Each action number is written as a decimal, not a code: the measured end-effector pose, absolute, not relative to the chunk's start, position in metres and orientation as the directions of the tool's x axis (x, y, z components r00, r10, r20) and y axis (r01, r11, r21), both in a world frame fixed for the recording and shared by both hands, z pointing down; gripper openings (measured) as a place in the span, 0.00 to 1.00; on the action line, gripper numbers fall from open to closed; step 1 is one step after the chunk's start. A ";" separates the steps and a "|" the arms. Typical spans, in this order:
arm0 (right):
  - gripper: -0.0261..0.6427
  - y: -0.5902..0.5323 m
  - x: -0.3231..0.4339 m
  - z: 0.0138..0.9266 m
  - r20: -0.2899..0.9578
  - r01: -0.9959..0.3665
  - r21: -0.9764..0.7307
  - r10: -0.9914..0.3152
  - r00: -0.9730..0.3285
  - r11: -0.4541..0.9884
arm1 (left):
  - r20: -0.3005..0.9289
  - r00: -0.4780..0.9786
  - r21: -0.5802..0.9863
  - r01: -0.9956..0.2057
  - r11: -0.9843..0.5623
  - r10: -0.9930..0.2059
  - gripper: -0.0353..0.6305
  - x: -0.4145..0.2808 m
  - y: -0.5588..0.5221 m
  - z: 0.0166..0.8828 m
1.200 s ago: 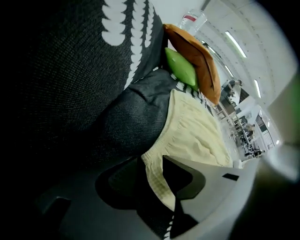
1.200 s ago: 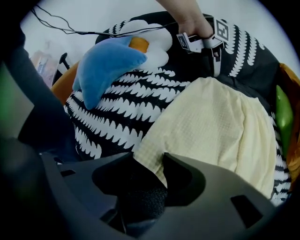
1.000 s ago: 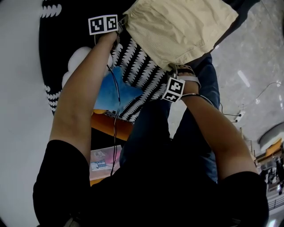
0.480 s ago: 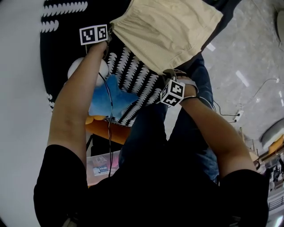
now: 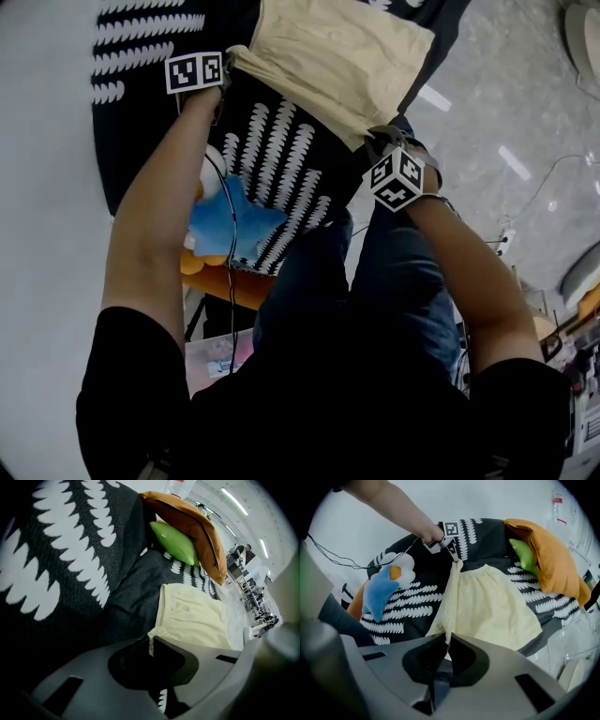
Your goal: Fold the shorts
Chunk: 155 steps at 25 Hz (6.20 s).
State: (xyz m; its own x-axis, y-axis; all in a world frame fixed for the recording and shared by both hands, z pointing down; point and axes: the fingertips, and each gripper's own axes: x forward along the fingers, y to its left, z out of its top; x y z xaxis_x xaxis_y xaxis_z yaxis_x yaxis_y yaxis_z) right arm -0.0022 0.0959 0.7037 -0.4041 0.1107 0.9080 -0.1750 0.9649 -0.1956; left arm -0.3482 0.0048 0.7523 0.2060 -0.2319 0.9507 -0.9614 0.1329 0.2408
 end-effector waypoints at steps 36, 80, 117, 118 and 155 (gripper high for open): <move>0.06 -0.168 0.072 0.769 0.930 -0.405 -0.112 -0.048 -0.364 0.907 | 0.942 0.218 0.289 -0.912 0.291 -0.254 0.27 -0.295 -0.169 0.793; 0.31 -0.179 0.079 0.764 0.915 -0.673 -0.128 -0.175 -0.364 0.729 | 0.856 0.286 0.435 -0.848 0.303 -0.430 0.43 -0.344 -0.092 0.757; 0.28 -0.095 0.027 0.766 0.892 -0.546 -0.152 -0.124 -0.435 0.824 | 0.689 0.166 0.723 -0.239 0.649 -0.706 0.43 -0.323 -0.035 0.809; 0.28 -0.092 0.027 0.766 0.892 -0.546 -0.154 -0.122 -0.436 0.824 | 0.692 0.155 0.720 -0.232 0.655 -0.705 0.43 -0.323 -0.035 0.810; 0.26 -0.065 0.076 0.741 0.866 -0.692 -0.237 -0.174 -0.468 0.682 | 0.533 0.467 0.616 -0.786 -0.055 -0.705 0.13 -0.215 -0.108 0.670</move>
State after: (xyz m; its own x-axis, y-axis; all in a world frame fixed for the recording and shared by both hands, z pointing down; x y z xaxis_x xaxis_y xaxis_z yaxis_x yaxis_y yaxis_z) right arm 0.0758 -0.0650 0.7411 -0.4682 -0.1744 0.8662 -0.6919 0.6821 -0.2367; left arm -0.2149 -0.1081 0.6705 0.4673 -0.7053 0.5331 -0.7857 -0.0549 0.6161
